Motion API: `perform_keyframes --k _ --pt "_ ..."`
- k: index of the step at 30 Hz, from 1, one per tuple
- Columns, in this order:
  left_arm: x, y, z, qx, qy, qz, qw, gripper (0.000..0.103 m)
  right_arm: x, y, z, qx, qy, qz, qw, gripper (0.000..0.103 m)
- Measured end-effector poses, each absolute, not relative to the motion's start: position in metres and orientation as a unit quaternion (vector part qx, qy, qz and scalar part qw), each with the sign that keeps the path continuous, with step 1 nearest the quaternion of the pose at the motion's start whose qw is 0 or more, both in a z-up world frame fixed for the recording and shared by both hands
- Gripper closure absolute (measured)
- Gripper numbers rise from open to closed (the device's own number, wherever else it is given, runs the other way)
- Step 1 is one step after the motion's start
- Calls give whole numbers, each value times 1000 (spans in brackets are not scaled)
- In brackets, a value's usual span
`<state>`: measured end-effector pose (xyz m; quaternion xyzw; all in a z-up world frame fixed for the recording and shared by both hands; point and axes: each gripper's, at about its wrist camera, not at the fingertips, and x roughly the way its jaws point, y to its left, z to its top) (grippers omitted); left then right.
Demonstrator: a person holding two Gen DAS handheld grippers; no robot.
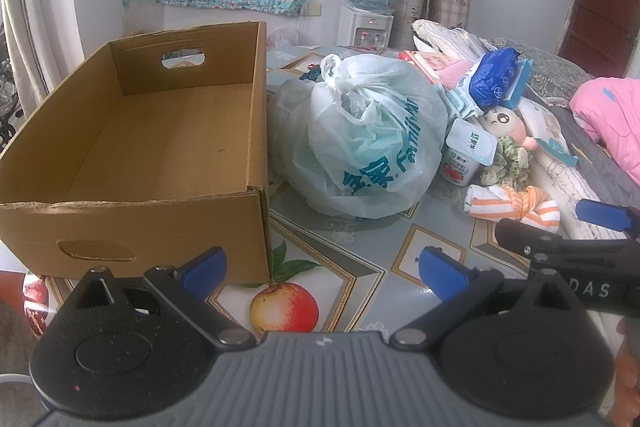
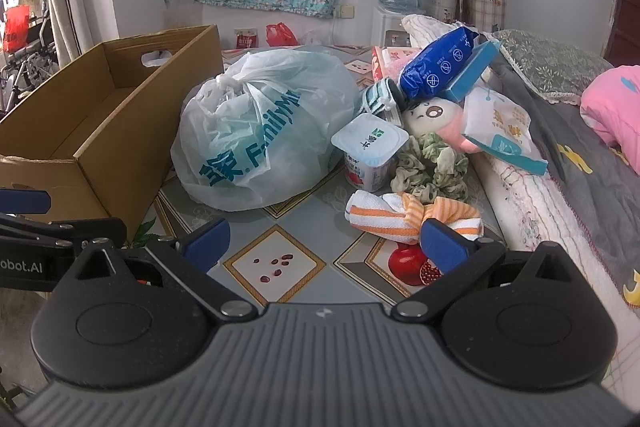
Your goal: Organize soft objects
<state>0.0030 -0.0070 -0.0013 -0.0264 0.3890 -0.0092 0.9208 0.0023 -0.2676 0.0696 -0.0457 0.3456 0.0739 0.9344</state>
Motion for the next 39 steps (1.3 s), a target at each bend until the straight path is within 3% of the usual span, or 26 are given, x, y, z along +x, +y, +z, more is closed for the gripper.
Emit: perform_keyframes --k 39 --pt "1 -1 -5 -30 393 -8 919 0 6 -268 65 -41 351 81 932 1"
